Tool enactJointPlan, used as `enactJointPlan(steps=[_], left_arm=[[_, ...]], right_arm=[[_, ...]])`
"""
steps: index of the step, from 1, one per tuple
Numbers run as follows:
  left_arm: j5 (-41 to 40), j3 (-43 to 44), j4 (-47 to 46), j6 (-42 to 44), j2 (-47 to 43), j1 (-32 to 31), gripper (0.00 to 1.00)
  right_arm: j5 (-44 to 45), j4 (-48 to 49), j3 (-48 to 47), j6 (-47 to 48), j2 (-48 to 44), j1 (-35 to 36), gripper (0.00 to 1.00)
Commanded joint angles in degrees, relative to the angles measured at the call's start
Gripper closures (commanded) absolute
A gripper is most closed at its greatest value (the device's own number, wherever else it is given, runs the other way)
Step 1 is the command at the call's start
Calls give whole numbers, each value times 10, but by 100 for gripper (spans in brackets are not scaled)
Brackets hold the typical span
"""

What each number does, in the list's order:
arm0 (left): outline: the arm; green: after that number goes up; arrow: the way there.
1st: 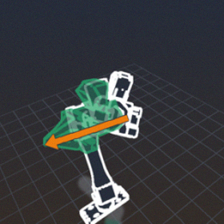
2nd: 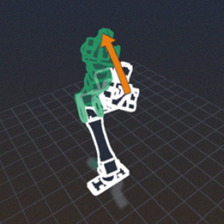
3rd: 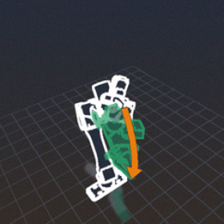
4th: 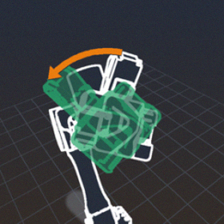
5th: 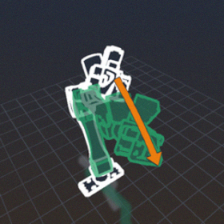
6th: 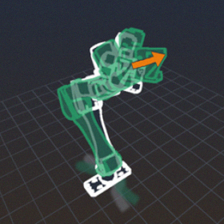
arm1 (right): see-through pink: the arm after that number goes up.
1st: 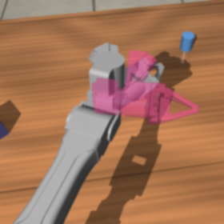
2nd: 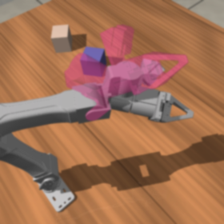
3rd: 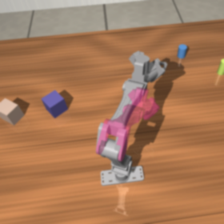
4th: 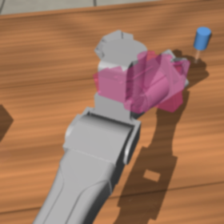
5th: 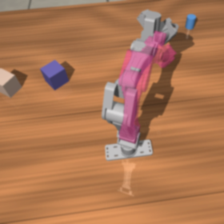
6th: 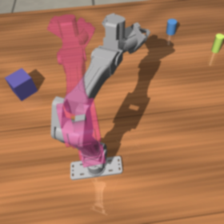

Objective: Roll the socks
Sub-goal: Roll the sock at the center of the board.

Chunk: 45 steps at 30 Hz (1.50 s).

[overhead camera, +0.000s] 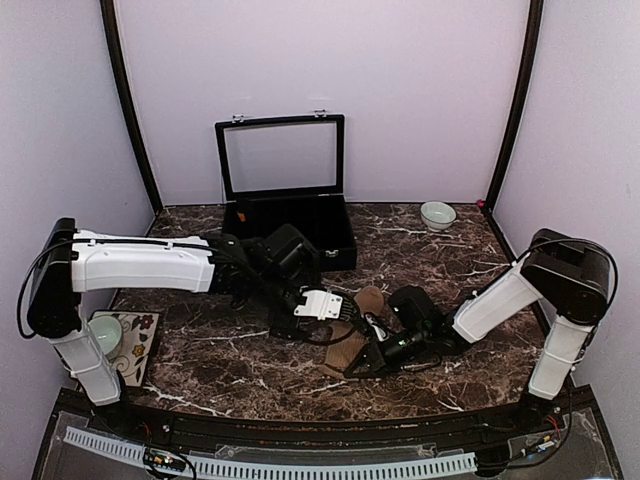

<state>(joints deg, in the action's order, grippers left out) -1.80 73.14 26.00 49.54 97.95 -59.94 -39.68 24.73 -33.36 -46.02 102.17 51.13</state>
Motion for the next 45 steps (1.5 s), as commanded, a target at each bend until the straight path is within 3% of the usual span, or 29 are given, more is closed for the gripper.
enactJointPlan(steps=[1,4,6,10,14,18,34,45], left_arm=[[-30,-46,43,4,14,7,11],[5,-153,-89,56,-66,-29,5],[17,-156,-77,59,-52,-52,7],[38,-98,-34,52,30,-85,23],[66,-55,-37,42,62,-91,53],[97,-50,-44,38,65,-91,67],[75,-44,-92,28,105,-74,67],[101,-38,-76,25,78,-73,62]], right_arm=[[33,-35,21,-12,35,-8,100],[21,-32,22,-22,49,-8,100],[26,-51,19,-21,54,-9,100],[22,-44,23,-35,58,-14,100],[23,-27,33,-55,51,-13,100],[25,-29,41,-58,45,-14,100],[21,-17,56,-58,43,-14,100],[19,-26,58,-53,38,-15,100]])
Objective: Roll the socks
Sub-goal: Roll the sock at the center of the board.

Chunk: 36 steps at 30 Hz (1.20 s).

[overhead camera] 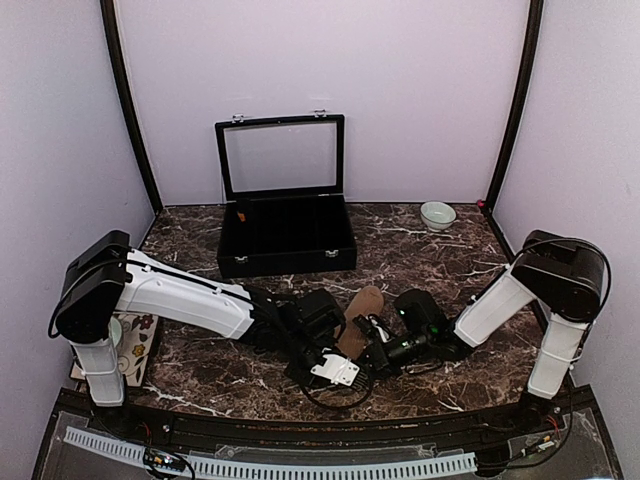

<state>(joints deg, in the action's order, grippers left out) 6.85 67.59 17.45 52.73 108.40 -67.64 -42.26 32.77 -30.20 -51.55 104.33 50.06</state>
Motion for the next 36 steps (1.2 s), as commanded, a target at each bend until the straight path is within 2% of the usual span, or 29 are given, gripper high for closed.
enactJointPlan(steps=[1,17,20,22,28,30,34,36], left_arm=[[12,17,8,-6,-26,3,62],[-7,5,-17,-8,-7,18,62],[-3,14,-9,-11,5,29,66],[1,19,3,-9,12,31,72],[18,22,12,-15,12,28,76],[19,27,23,-17,10,22,71],[18,19,30,-11,-11,11,51],[11,14,27,-6,-17,7,50]], right_arm=[[45,-106,26,2,16,-4,100],[47,-120,21,4,7,-6,100],[47,-120,19,5,8,-6,100],[46,-120,18,6,7,-7,100],[47,-118,23,7,5,-8,100],[46,-116,24,7,5,-9,100],[47,-118,27,9,0,-10,100],[47,-116,27,10,1,-11,100]])
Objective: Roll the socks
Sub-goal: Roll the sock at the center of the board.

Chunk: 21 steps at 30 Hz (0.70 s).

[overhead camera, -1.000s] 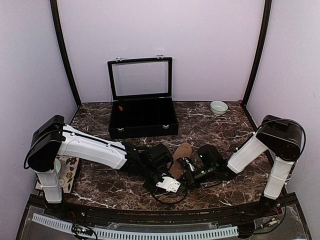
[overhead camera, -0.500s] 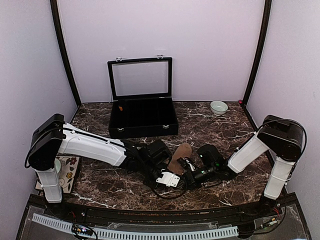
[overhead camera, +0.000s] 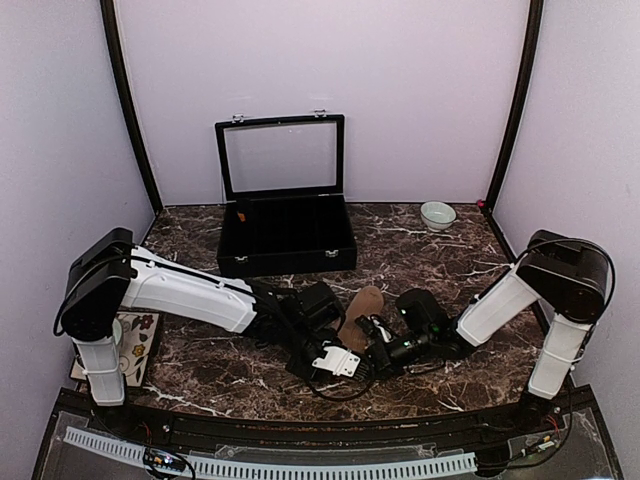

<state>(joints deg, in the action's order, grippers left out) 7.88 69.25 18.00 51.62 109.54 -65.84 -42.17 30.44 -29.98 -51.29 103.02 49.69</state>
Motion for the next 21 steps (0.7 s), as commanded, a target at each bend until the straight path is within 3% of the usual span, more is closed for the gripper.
enactJointPlan(steps=[1,7,11,21], left_arm=[[0,-2,21,5,-29,-12,50],[-8,4,18,4,-16,-13,57],[-10,-8,7,1,-14,-13,69],[-31,-2,-4,-13,26,-3,86]], right_arm=[[46,-92,25,7,15,-8,100],[45,-86,22,8,19,-8,100],[45,-86,24,7,16,-8,100],[50,-76,31,0,9,-8,100]])
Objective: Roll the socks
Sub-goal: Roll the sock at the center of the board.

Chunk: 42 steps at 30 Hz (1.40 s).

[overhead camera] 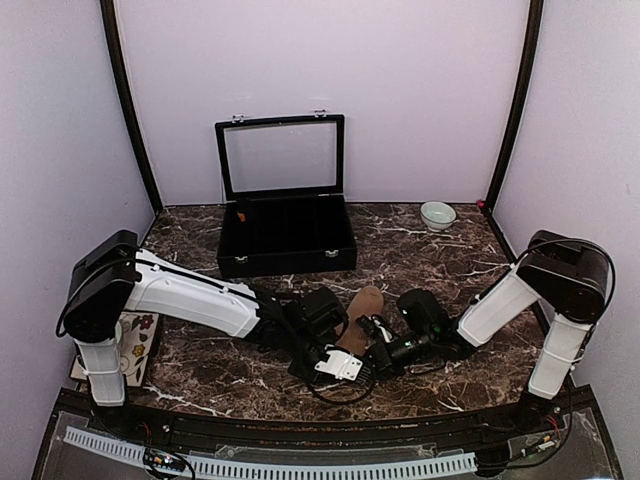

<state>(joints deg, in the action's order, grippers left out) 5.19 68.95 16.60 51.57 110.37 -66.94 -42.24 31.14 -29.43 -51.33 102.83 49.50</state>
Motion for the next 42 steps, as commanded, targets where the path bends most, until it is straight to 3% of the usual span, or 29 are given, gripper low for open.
enactJointPlan(steps=[1,15,20,27,32,34,35,36,37,39,42], left_arm=[[-1,7,17,-15,23,10,87],[114,76,156,-61,91,50,100],[139,96,194,-63,110,60,100],[190,137,255,-65,141,79,100],[220,149,285,-55,155,88,100],[225,157,301,-56,162,90,100],[230,161,306,-58,164,92,100],[238,165,312,-61,168,95,100],[247,169,317,-64,172,97,100],[263,178,332,-68,179,101,100],[283,190,352,-79,193,106,100]], right_arm=[[53,-83,26,1,10,-6,100],[115,-117,22,54,-41,-6,93],[172,-168,15,96,-98,-6,83],[258,-137,64,130,-219,-6,82],[317,-166,88,185,-336,0,82],[362,-179,91,220,-401,12,73],[376,-179,96,231,-445,12,57],[392,-174,100,240,-473,12,20],[406,-158,109,245,-500,11,3],[464,-103,133,204,-543,7,1],[482,-75,147,185,-590,-1,1]])
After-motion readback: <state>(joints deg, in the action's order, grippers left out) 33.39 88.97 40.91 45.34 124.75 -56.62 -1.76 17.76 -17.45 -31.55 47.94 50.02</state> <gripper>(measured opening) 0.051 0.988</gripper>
